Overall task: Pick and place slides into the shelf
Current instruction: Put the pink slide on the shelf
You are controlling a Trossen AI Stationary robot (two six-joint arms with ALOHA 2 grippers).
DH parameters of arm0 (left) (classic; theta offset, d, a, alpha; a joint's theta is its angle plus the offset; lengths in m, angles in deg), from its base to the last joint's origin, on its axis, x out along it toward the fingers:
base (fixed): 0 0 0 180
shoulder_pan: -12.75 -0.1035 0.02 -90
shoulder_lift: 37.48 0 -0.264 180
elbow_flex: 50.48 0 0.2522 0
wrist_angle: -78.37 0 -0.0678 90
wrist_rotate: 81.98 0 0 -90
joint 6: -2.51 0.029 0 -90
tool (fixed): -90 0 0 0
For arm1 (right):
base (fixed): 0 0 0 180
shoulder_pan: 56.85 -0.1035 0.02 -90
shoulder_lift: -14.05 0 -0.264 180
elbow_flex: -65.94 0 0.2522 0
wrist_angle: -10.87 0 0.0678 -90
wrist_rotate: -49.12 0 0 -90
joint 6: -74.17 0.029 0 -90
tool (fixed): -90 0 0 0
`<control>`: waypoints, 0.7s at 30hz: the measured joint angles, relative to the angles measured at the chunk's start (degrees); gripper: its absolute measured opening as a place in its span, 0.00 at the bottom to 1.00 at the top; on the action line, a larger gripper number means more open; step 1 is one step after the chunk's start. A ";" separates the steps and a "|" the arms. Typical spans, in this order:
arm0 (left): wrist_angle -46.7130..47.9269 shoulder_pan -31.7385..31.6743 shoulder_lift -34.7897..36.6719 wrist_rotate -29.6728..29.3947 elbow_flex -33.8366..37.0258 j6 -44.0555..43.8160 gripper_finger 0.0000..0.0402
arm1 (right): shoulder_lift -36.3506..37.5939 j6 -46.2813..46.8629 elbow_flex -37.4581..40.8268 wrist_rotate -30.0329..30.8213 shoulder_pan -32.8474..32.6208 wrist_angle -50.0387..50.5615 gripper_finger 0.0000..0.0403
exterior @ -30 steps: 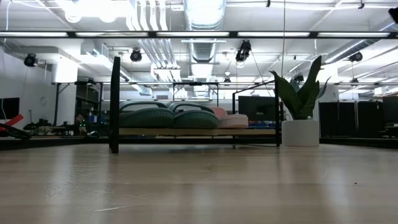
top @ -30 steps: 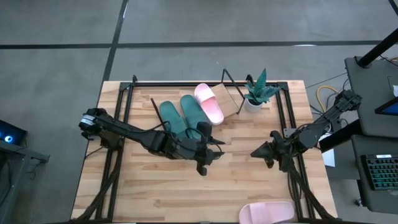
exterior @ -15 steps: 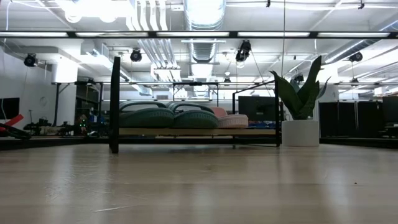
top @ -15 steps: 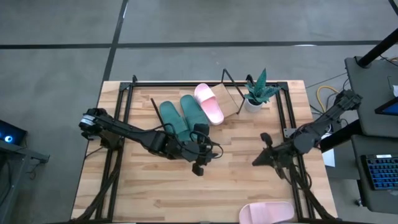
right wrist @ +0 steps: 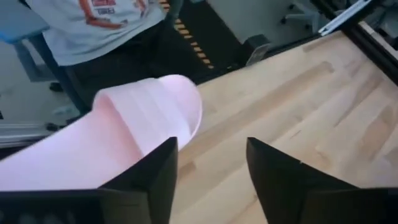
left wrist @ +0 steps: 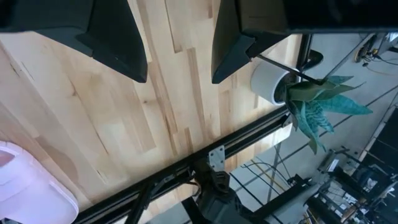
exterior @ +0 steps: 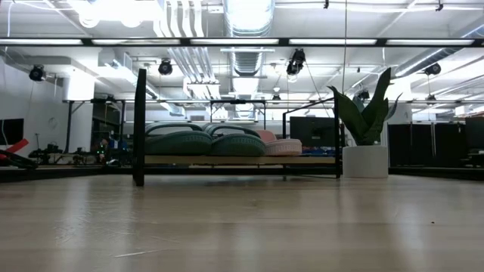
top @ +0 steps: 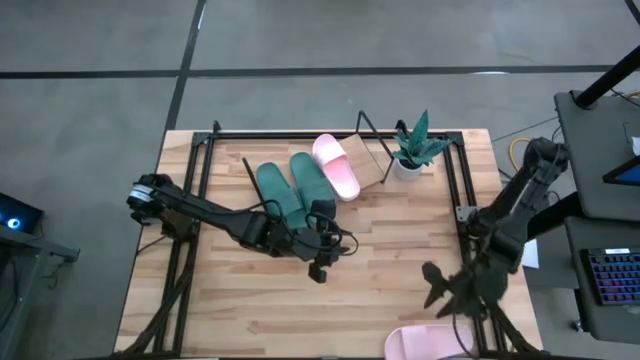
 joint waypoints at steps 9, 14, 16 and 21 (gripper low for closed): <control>-1.43 0.00 0.00 0.00 2.14 0.02 0.41 | -10.67 7.19 -0.25 5.77 -7.61 0.54 0.54; -2.36 0.00 0.00 -0.02 2.32 0.03 0.41 | -16.90 9.20 -0.15 5.88 -7.56 -0.56 0.54; -3.00 0.00 0.00 0.00 2.32 0.04 0.41 | -19.22 9.21 -0.11 6.77 -7.56 -2.42 0.54; -3.07 -0.02 0.00 0.00 2.36 0.08 0.41 | -23.48 9.33 -1.28 6.87 -7.56 -5.21 0.54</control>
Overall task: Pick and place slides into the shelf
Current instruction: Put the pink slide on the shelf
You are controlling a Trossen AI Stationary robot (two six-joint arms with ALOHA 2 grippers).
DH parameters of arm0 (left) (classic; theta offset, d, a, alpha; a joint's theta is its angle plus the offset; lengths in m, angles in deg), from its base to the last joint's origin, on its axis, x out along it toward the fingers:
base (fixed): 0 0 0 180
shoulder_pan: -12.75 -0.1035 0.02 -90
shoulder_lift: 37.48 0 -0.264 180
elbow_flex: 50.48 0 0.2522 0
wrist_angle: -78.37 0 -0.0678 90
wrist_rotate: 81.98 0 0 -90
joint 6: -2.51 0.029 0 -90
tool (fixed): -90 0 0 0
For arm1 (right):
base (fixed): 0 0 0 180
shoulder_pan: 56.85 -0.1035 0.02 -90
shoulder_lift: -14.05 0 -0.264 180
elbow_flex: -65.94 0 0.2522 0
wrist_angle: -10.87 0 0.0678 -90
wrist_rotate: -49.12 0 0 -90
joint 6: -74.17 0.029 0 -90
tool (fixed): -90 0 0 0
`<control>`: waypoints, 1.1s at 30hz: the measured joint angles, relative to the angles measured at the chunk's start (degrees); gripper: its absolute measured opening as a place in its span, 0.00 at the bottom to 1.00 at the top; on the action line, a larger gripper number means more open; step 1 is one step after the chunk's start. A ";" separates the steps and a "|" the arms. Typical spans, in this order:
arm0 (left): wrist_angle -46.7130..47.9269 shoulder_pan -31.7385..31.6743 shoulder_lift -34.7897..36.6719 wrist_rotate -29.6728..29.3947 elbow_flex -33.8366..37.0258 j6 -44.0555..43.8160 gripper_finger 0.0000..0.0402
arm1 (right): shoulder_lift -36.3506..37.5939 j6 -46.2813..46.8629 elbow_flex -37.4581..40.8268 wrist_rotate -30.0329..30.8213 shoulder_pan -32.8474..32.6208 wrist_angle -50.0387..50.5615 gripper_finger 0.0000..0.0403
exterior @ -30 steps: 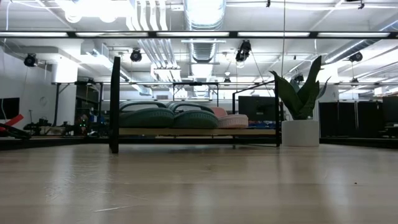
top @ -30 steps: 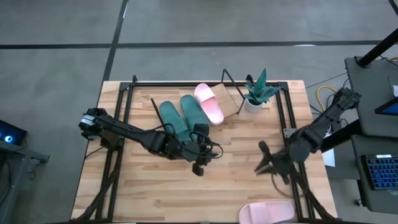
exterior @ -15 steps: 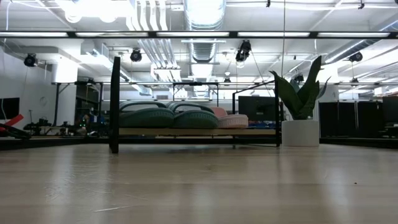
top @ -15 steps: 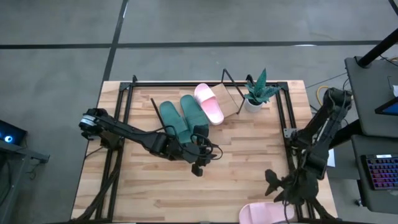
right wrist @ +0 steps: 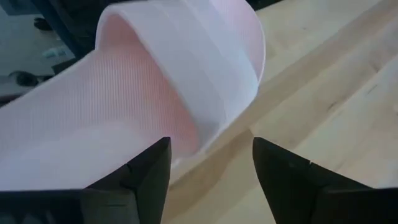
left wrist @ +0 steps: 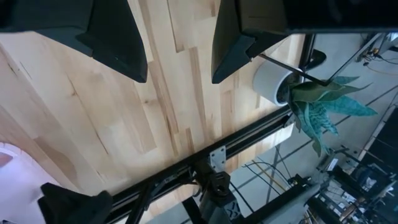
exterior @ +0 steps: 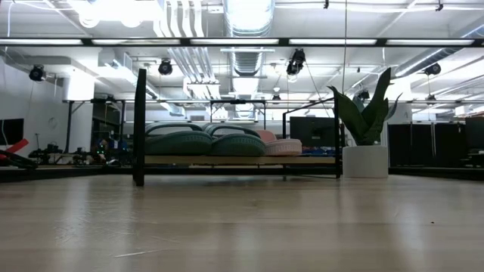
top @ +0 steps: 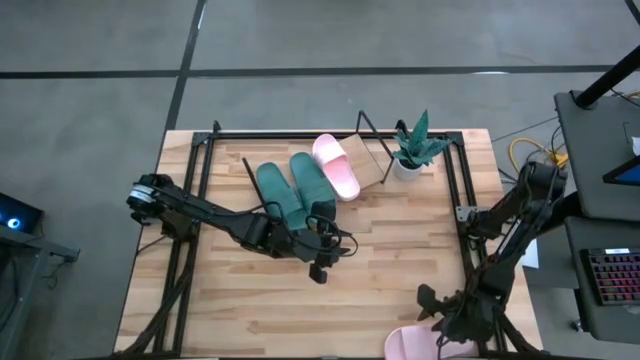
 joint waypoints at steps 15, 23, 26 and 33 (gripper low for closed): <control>0.11 0.00 0.00 0.13 0.11 -0.01 0.41 | -5.67 -2.56 -1.67 3.53 0.26 -5.65 0.52; 0.13 0.00 0.00 0.15 0.32 -0.04 0.41 | -5.68 -4.23 -1.69 5.82 0.26 -5.45 0.31; 0.15 0.00 0.00 0.15 0.38 -0.04 0.41 | -5.68 -4.23 -1.69 4.62 0.26 -5.46 0.18; 0.15 0.00 0.00 0.15 1.37 -0.06 0.41 | -5.66 -4.24 -1.73 3.05 0.37 -5.74 0.03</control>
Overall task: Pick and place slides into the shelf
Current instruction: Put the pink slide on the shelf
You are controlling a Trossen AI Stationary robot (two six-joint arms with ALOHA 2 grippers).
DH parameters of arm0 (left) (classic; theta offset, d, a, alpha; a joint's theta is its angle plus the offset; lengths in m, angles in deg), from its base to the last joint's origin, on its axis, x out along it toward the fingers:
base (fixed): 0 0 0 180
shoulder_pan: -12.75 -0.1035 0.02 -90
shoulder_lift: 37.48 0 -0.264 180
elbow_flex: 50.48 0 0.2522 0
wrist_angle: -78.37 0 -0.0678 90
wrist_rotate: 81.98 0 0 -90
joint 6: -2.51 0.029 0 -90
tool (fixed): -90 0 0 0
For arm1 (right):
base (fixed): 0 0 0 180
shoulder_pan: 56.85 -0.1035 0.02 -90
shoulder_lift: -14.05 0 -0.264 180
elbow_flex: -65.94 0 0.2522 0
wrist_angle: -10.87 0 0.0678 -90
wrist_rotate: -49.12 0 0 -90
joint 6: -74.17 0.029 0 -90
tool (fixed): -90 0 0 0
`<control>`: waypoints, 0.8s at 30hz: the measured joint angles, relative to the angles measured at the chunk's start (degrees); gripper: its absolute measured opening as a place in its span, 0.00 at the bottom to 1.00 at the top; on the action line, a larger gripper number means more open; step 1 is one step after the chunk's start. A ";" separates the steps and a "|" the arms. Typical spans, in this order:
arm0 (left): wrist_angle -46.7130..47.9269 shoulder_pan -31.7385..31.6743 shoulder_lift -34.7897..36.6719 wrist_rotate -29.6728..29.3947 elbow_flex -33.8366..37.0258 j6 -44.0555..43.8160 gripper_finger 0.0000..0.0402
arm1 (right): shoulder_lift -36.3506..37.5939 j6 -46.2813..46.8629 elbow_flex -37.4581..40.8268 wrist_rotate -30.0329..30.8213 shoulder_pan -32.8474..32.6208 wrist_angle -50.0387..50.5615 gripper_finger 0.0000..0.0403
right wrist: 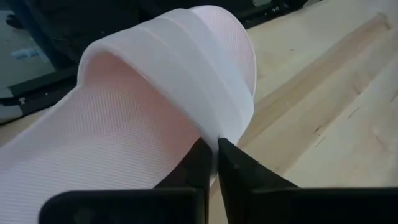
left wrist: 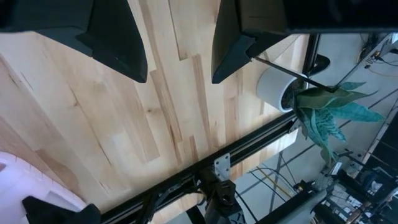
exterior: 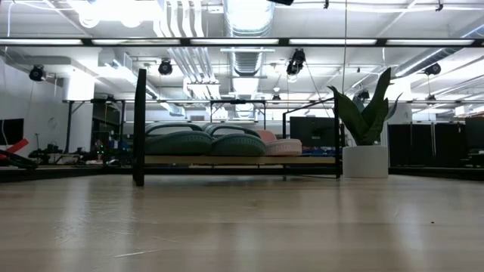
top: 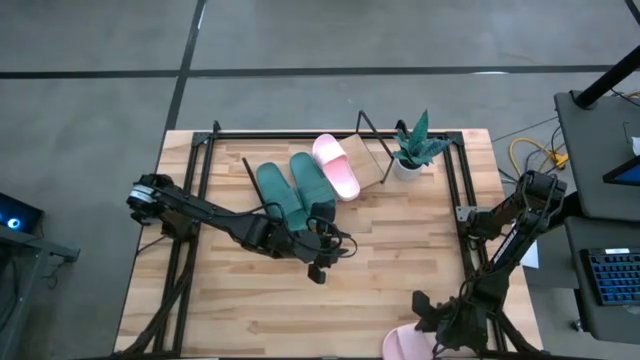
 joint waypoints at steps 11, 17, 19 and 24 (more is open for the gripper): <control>-0.49 0.03 0.00 -0.02 1.84 0.02 0.41 | 1.92 -1.77 -0.87 15.11 2.04 1.20 0.03; 1.03 0.58 2.41 -0.25 1.78 -0.23 0.41 | 4.34 0.50 -1.46 24.42 4.78 3.75 0.03; 3.43 0.96 3.63 -0.38 1.69 -2.17 0.41 | 5.31 0.68 -1.60 27.85 6.10 3.74 0.03; 10.93 2.61 7.67 -4.05 1.84 -8.83 0.41 | 8.18 1.07 -2.30 32.27 10.24 3.76 0.03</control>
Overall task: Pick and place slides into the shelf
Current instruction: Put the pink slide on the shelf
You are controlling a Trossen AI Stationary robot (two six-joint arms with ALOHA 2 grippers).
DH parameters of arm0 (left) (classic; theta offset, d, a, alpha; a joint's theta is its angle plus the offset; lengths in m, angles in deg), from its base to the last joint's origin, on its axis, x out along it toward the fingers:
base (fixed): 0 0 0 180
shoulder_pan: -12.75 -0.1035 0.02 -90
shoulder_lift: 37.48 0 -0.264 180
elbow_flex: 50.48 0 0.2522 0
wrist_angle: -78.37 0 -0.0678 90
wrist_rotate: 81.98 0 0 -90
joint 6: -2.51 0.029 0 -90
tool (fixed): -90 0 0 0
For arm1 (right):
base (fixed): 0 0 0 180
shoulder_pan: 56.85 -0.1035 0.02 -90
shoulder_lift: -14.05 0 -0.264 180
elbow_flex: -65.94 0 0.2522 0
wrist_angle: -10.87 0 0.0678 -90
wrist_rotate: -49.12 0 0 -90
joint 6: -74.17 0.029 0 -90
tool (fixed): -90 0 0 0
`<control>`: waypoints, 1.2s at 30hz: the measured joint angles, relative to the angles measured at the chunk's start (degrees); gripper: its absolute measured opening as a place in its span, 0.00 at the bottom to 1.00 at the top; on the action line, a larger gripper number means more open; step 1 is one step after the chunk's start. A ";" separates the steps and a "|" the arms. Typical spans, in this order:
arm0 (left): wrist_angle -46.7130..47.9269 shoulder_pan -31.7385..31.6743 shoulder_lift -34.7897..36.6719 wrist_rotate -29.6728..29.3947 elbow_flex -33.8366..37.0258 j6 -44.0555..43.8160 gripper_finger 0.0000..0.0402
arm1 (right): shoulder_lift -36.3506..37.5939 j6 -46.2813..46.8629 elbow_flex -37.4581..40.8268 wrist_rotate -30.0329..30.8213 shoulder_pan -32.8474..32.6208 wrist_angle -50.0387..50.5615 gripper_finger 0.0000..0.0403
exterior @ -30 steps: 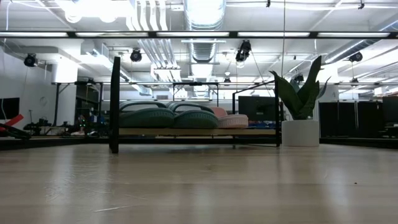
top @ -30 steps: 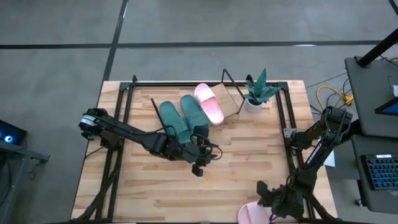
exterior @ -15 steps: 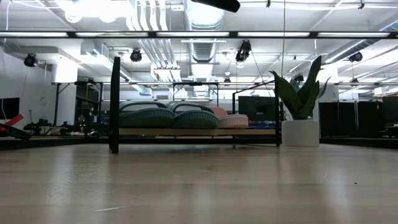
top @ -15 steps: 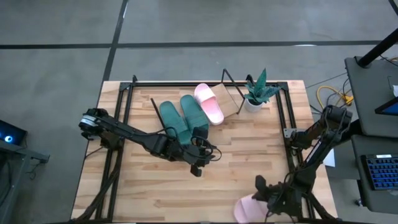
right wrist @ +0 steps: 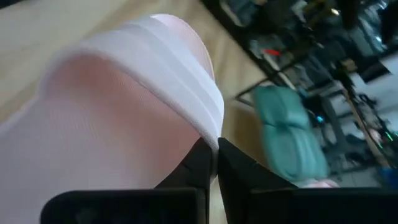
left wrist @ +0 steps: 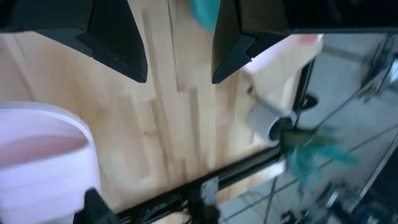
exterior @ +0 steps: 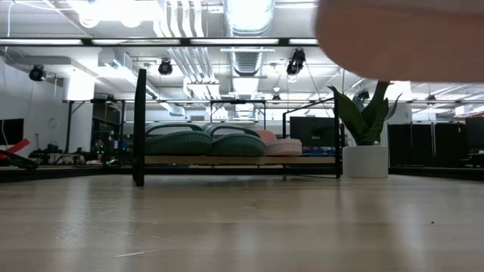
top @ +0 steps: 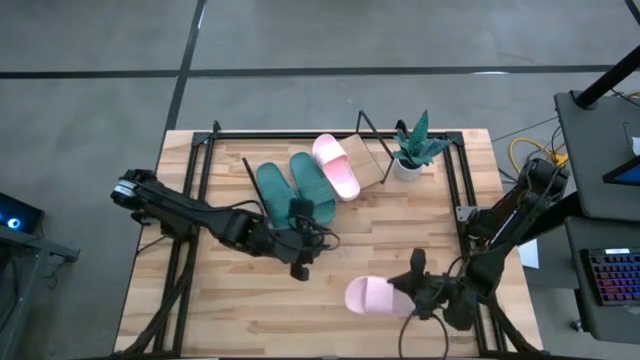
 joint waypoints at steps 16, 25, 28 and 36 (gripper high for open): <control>6.46 6.94 3.79 -13.13 5.81 -7.57 0.41 | 9.18 -3.52 -5.50 9.11 26.47 -0.03 0.03; 6.93 7.51 3.84 -14.51 6.56 -7.56 0.41 | 5.41 -6.80 -11.40 3.15 46.78 -0.08 0.03; 7.77 7.98 3.91 -14.74 6.58 -7.63 0.41 | 2.79 -7.61 -12.32 3.08 51.95 -0.07 0.03; 8.67 10.04 4.02 -16.04 6.94 -7.73 0.41 | -5.31 -10.98 -14.86 3.04 59.50 -0.57 0.03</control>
